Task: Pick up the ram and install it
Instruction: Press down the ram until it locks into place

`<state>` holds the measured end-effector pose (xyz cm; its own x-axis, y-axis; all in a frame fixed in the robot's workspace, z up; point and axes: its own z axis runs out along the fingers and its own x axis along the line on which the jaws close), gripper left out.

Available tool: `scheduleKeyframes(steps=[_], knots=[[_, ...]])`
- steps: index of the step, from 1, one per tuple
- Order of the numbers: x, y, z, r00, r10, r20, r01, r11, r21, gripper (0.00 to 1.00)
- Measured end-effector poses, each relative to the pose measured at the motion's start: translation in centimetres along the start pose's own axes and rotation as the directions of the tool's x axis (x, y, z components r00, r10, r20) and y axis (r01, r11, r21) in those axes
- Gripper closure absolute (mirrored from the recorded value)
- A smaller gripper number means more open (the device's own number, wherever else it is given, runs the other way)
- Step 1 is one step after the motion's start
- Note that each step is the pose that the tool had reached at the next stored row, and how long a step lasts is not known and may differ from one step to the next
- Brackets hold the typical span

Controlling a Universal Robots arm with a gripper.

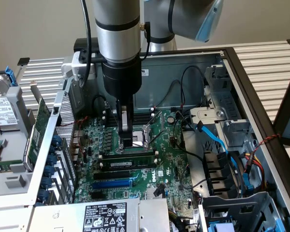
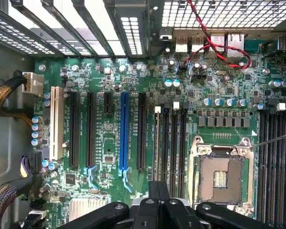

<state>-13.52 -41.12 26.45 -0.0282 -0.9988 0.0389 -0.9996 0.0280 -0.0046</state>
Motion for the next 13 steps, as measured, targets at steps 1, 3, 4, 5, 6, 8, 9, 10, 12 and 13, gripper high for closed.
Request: scheduleKeyframes(steps=[1, 3, 4, 5, 6, 8, 9, 10, 12, 13], knots=[[0.00, 0.00, 0.00, 1.0000, 0.008, 0.0000, -0.008, 1.0000, -0.0003, 0.90], [0.00, 0.00, -0.01, 0.9995, 0.030, -0.0003, -0.030, 0.9995, -0.0013, 0.90], [0.01, 0.00, -0.01, 0.9991, 0.043, -0.0005, -0.043, 0.9991, -0.0018, 0.90], [0.00, 0.00, -0.01, 0.9983, 0.058, -0.0005, -0.058, 0.9983, -0.0023, 0.90], [0.00, 0.00, -0.01, 0.9974, 0.072, -0.0006, -0.072, 0.9974, -0.0028, 0.90], [0.00, 0.00, -0.01, 0.9948, 0.102, -0.0008, -0.102, 0.9948, -0.0040, 0.90], [0.00, 0.00, -0.01, 0.9932, 0.117, -0.0009, -0.117, 0.9932, -0.0046, 0.90], [0.00, 0.00, -0.01, 0.9915, 0.130, -0.0010, -0.130, 0.9914, -0.0051, 0.90], [0.00, 0.00, -0.01, 0.9869, 0.161, -0.0014, -0.161, 0.9869, -0.0063, 0.90], [0.00, 0.00, -0.01, 0.9843, 0.177, -0.0015, -0.177, 0.9842, -0.0068, 0.90]])
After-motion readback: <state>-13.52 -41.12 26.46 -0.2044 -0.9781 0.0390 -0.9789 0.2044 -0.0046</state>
